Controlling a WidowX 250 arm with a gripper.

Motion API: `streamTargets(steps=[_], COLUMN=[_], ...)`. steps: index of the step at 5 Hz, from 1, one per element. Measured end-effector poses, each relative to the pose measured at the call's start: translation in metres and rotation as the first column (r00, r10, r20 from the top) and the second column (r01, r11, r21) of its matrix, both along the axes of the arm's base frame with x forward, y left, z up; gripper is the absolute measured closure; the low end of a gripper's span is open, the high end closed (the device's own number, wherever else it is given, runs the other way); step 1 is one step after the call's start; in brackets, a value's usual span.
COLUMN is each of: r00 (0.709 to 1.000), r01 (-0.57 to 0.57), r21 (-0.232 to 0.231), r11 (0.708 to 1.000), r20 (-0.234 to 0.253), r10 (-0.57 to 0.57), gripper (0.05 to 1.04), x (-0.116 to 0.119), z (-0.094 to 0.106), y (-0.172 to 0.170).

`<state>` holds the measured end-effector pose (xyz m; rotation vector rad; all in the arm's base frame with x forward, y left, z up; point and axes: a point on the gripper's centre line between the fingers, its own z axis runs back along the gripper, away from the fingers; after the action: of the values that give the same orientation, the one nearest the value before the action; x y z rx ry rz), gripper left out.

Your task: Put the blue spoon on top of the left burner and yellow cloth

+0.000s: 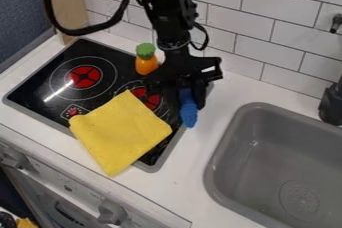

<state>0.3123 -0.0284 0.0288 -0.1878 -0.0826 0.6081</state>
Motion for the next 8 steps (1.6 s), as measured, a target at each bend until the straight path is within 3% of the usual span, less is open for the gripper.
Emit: streamTargets(steps=[3,4,6,8], r00=[1.000,0.998,0.997,0.989], r01=[-0.031,-0.053,-0.073,-0.145], r21=[-0.012,-0.020,-0.011,-0.008], r11=[0.999,0.998,0.997,0.989], r20=[0.004,-0.026,-0.034,-0.040], r10=[0.031,0.053,0.073,0.145], gripper=[0.645,0.646,0.646,0.646], x=[0.023,0.021,0.021,0.022], z=[0.001,-0.007,-0.008,-0.007], y=[0.019,0.023,0.026,0.052])
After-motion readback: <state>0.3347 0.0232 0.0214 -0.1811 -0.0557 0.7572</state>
